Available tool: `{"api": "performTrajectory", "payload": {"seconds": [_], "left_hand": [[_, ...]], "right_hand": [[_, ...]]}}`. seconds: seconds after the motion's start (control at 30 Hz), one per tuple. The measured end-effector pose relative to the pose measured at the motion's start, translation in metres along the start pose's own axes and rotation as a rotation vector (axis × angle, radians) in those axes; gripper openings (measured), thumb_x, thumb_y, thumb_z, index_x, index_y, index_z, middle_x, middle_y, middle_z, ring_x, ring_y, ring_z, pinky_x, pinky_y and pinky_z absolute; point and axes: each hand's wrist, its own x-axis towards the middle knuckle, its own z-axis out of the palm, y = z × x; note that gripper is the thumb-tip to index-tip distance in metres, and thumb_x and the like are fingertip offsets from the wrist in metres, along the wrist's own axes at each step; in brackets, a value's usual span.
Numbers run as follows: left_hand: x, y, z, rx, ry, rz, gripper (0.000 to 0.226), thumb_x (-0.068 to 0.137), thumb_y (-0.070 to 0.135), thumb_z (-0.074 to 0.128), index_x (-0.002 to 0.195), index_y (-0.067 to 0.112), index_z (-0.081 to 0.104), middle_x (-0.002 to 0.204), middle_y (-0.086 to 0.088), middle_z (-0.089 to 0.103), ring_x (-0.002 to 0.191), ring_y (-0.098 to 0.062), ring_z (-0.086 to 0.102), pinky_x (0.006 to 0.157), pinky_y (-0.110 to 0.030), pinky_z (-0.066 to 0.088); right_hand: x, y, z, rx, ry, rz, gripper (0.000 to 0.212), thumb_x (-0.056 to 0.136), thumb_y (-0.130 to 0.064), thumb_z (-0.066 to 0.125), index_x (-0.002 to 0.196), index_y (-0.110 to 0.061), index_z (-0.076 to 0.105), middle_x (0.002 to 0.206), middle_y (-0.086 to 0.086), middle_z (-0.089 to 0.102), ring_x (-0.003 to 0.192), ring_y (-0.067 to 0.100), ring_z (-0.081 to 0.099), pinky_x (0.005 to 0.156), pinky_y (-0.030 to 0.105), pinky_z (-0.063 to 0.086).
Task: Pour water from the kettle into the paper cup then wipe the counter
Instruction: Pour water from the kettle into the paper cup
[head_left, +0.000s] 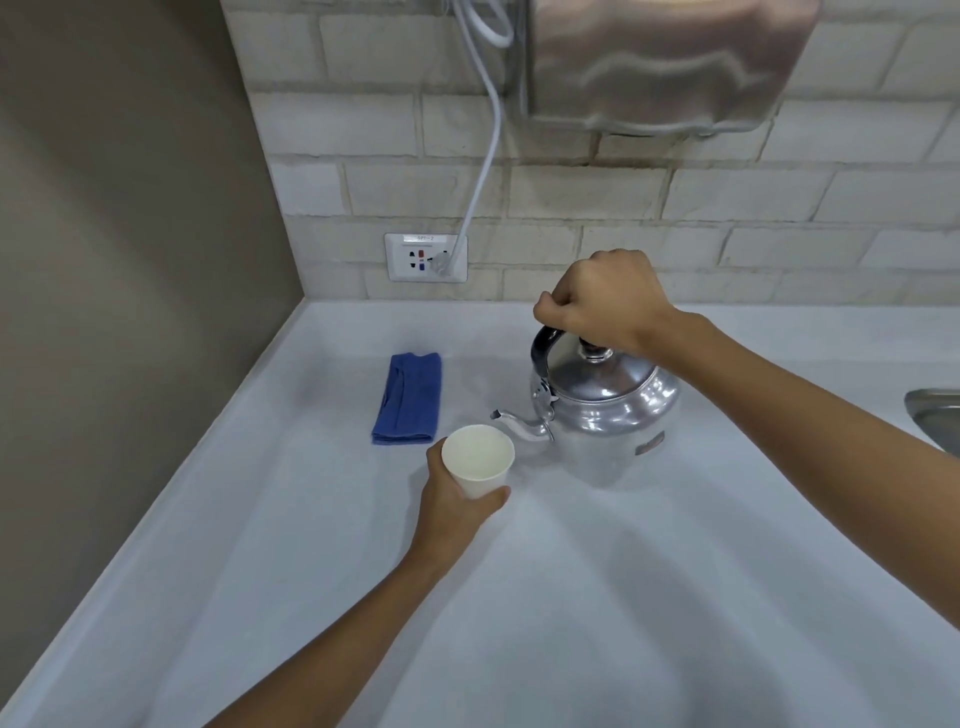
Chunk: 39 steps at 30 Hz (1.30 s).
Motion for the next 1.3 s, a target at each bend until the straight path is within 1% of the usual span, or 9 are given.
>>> {"api": "performTrajectory", "payload": {"seconds": [0.03,0.07,0.13,0.2,0.4,0.53,0.8,1.17,1.3], "left_hand": [[0.000,0.000,0.001,-0.004,0.000,0.000,0.078,0.061,0.014,0.083,0.120,0.024,0.032,0.108,0.008,0.049,0.096,-0.010,0.047,0.077,-0.017,0.042],[0.000,0.000,0.001,-0.006,-0.003,0.002,0.079,0.062,0.014,0.083,0.121,0.023,0.032,0.109,0.007,0.049,0.097,-0.011,0.047,0.076,-0.018,0.041],[0.000,0.001,0.002,-0.009,-0.008,0.013,0.079,0.062,0.013,0.083,0.122,0.021,0.032,0.111,0.006,0.048,0.098,-0.011,0.047,0.068,-0.009,0.043],[0.000,0.002,0.002,-0.017,-0.007,0.017,0.079,0.061,0.011,0.083,0.121,0.021,0.033,0.111,0.005,0.048,0.099,-0.012,0.047,0.063,-0.003,0.044],[-0.001,0.000,0.001,-0.052,0.004,0.017,0.076,0.061,0.010,0.083,0.118,0.023,0.035,0.109,0.007,0.050,0.096,-0.012,0.049,0.061,0.006,0.037],[-0.002,0.000,0.001,-0.056,0.006,0.020,0.075,0.061,0.011,0.082,0.116,0.026,0.034,0.109,0.006,0.050,0.097,-0.013,0.049,0.062,0.006,0.037],[-0.001,-0.001,0.001,-0.041,-0.011,0.021,0.077,0.062,0.011,0.082,0.121,0.021,0.034,0.113,0.005,0.048,0.102,-0.014,0.047,0.065,0.004,0.040],[0.000,-0.003,0.001,-0.040,-0.007,0.016,0.076,0.061,0.009,0.082,0.117,0.025,0.033,0.113,0.005,0.048,0.101,-0.014,0.047,0.063,0.008,0.036],[0.000,-0.004,0.001,-0.037,-0.013,0.014,0.078,0.061,0.009,0.082,0.121,0.020,0.034,0.114,0.005,0.049,0.102,-0.014,0.047,0.062,0.008,0.036]], "right_hand": [[-0.001,-0.002,-0.003,-0.018,0.004,-0.018,0.048,0.078,-0.027,0.049,0.041,-0.010,0.026,0.035,0.003,0.021,0.044,0.026,0.026,0.045,0.023,0.017],[-0.001,-0.004,-0.006,-0.033,0.007,-0.036,0.046,0.079,-0.027,0.049,0.041,-0.009,0.029,0.035,0.003,0.021,0.044,0.026,0.026,0.045,0.023,0.017],[-0.001,-0.009,-0.010,-0.059,0.007,-0.067,0.046,0.079,-0.027,0.050,0.042,-0.008,0.030,0.035,0.003,0.020,0.043,0.026,0.024,0.045,0.023,0.016],[-0.001,-0.015,-0.014,-0.083,0.008,-0.095,0.049,0.078,-0.026,0.050,0.041,-0.009,0.024,0.035,0.002,0.018,0.041,0.023,0.018,0.045,0.022,0.013],[-0.002,-0.027,-0.024,-0.154,-0.028,-0.190,0.051,0.079,-0.022,0.049,0.040,-0.013,0.016,0.036,0.000,0.015,0.037,0.017,0.011,0.046,0.021,0.012],[-0.003,-0.031,-0.028,-0.178,-0.029,-0.222,0.052,0.079,-0.019,0.048,0.041,-0.013,0.014,0.036,0.000,0.015,0.036,0.016,0.010,0.046,0.021,0.011],[-0.001,-0.035,-0.030,-0.235,-0.048,-0.276,0.050,0.082,-0.019,0.045,0.042,-0.011,0.015,0.039,0.002,0.018,0.038,0.017,0.012,0.046,0.021,0.011],[0.002,-0.040,-0.029,-0.246,-0.057,-0.321,0.049,0.081,-0.017,0.045,0.043,-0.011,0.015,0.040,0.002,0.017,0.039,0.016,0.012,0.046,0.022,0.010],[0.004,-0.041,-0.029,-0.247,-0.052,-0.334,0.049,0.079,-0.015,0.046,0.042,-0.012,0.013,0.039,0.001,0.015,0.040,0.015,0.008,0.046,0.021,0.009]]}}
